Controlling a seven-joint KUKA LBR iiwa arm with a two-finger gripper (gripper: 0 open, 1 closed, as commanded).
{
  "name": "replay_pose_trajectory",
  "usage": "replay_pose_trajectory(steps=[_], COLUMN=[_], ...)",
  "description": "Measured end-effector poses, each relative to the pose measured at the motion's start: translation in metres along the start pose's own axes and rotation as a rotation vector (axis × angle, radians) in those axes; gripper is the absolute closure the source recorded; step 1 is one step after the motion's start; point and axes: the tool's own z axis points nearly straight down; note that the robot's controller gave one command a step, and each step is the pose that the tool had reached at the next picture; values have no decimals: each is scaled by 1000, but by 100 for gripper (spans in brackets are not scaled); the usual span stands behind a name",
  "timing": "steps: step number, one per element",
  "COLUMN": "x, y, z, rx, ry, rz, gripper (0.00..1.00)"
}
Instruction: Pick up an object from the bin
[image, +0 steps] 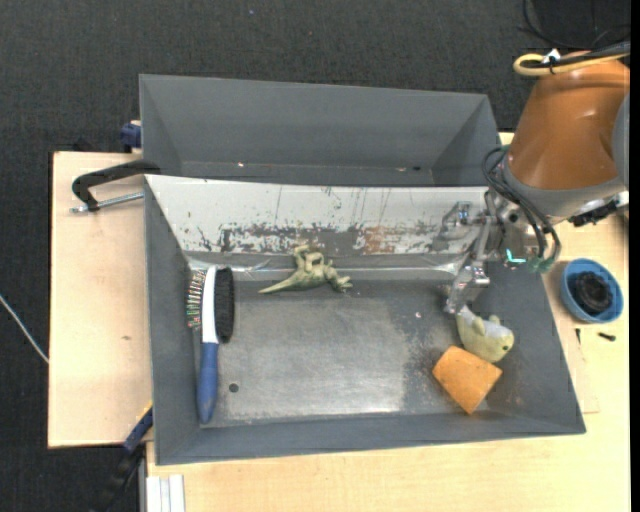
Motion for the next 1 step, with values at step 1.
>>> replay_pose_trajectory(steps=[1], x=[1], y=[-69], z=[99], rx=[1], ry=[0], rz=[-64], gripper=[0])
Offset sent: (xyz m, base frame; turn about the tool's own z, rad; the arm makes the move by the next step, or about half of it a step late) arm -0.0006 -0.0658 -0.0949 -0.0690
